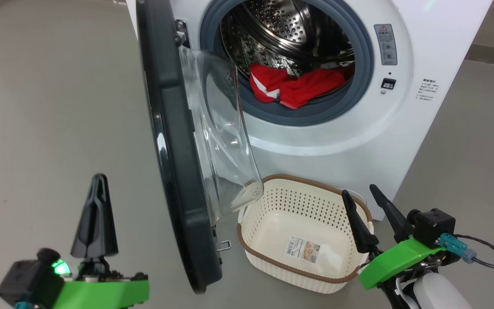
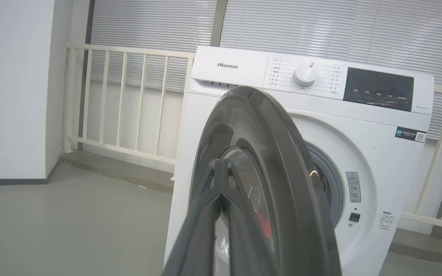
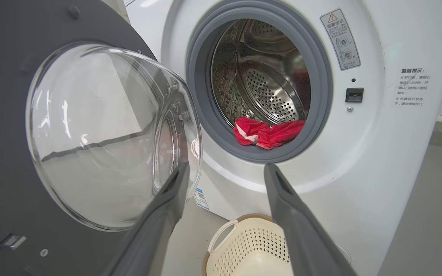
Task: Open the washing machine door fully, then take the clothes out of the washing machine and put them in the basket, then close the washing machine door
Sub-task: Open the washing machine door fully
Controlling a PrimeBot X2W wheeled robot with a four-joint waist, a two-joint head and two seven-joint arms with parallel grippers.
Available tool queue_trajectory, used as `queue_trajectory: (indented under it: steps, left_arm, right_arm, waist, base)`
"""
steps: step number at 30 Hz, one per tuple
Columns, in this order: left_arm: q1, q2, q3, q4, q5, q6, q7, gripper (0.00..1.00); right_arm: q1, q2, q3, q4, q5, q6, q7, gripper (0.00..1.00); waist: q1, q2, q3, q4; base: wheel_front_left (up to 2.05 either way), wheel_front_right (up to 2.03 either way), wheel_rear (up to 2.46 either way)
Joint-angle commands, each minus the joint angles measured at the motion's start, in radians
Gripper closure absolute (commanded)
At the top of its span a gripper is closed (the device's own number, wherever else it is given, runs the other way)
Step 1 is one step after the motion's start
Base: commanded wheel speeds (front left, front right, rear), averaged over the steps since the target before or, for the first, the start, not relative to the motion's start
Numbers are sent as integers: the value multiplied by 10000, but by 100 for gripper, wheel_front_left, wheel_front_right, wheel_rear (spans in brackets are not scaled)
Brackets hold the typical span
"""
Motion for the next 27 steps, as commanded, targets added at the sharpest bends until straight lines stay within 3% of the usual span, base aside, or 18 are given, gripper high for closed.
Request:
queue_trajectory:
  steps: [1,5,14,27]
  left_arm:
    - [-449,112,249,-507,56,116,-62,100]
    - [-758,112,23,-1560,95,274,166,100]
    - [-1101,116,-1116,-3277,141,132,1335,100]
    - [-741,114,-2759,-2249,-522,-32,2307,100]
  right_arm:
    - [-97,48,162,-267,93,35,-135,0]
    - [-99,48,177,-225,242,35,-135,0]
    - [-129,48,183,-118,325,35,-135,0]
    - [-171,49,181,-89,428,35,-135,0]
  waist:
    - [0,-1,1,-6]
    - [0,-1,14,-55]
    - [0,-1,84,-217]
    - [0,-1,201,-372]
  base:
    - [0,0,0]
    - [0,0,0]
    - [0,0,0]
    - [0,0,0]
